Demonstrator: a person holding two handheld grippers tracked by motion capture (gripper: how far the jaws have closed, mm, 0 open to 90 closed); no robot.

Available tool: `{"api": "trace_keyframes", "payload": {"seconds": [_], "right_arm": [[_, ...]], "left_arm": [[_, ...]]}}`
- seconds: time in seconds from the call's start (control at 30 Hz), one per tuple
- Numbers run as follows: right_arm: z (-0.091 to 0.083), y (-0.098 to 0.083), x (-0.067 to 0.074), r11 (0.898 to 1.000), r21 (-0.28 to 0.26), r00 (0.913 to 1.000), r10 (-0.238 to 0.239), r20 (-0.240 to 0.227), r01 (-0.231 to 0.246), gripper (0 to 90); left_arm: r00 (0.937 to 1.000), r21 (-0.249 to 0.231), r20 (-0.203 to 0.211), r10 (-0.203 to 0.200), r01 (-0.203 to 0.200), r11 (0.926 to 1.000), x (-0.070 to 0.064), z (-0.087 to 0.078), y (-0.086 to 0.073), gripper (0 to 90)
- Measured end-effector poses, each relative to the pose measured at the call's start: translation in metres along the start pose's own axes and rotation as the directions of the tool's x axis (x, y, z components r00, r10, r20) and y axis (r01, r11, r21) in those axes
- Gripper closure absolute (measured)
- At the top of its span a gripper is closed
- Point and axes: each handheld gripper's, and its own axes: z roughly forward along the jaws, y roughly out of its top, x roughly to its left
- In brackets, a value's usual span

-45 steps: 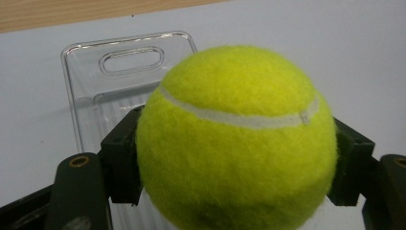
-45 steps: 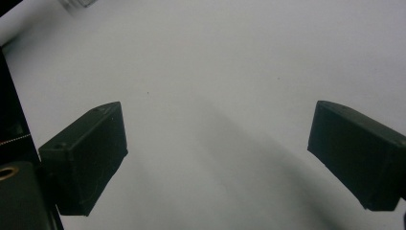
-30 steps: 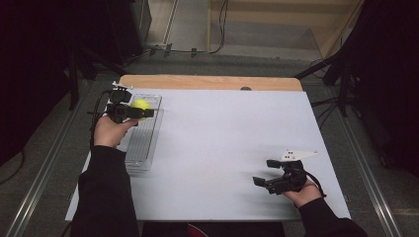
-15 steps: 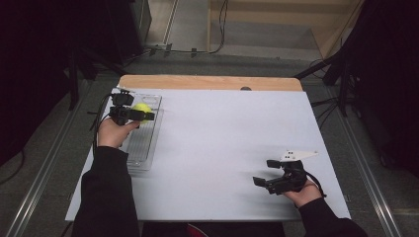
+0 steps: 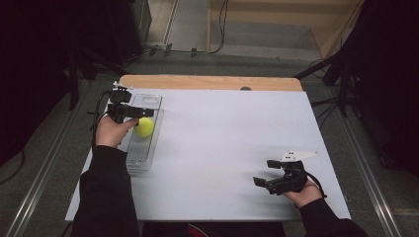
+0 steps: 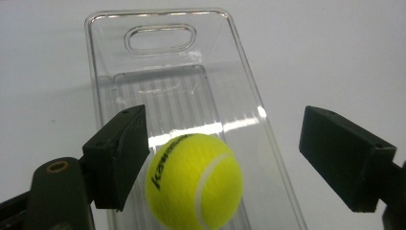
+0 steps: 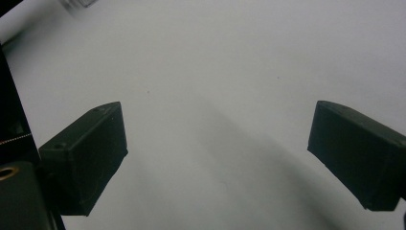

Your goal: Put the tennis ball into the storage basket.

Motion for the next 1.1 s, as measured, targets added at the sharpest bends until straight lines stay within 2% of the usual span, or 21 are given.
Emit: {"api": "trace_keyframes", "payload": {"seconds": [0.23, 0.3, 0.4, 0.53, 0.67, 0.93, 1.1], "right_arm": [[0.000, 0.000, 0.000, 1.000, 0.000, 1.0000, 0.005, 0.001, -0.005, 4.6], [0.001, 0.001, 0.000, 1.000, 0.001, 1.0000, 0.001, 0.002, -0.001, 4.5], [0.000, 0.001, 0.000, 1.000, -0.001, 1.0000, 0.001, 0.000, -0.001, 4.6], [0.001, 0.001, 0.000, 1.000, 0.002, 1.0000, -0.001, 0.001, 0.001, 4.6], [0.000, 0.000, -0.001, 1.000, 0.001, 1.0000, -0.001, -0.001, 0.001, 4.5], [-0.001, 0.000, 0.000, 1.000, -0.001, 1.0000, 0.002, 0.001, -0.002, 4.5], [-0.001, 0.000, 0.000, 1.000, -0.002, 1.0000, 0.005, 0.001, -0.005, 4.6]], "left_arm": [[0.9983, 0.004, 0.050, 0.029, -0.029, 0.9996, -0.013, -0.002, 0.003, 18.2], [0.9972, 0.008, 0.069, 0.029, -0.029, 0.9995, -0.018, -0.001, 0.004, 18.3], [0.9941, 0.017, 0.096, 0.051, -0.053, 0.9985, -0.026, -0.001, 0.004, 18.3], [0.9880, 0.017, 0.134, 0.076, -0.079, 0.9967, -0.038, 0.001, 0.006, 18.3], [0.9778, 0.014, 0.194, 0.079, -0.083, 0.9964, -0.047, 0.006, 0.006, 18.3], [0.9692, 0.030, 0.220, 0.111, -0.121, 0.9922, -0.062, 0.013, 0.006, 18.5], [0.9604, 0.026, 0.245, 0.133, -0.144, 0.9893, -0.070, 0.012, 0.005, 18.6]]}}
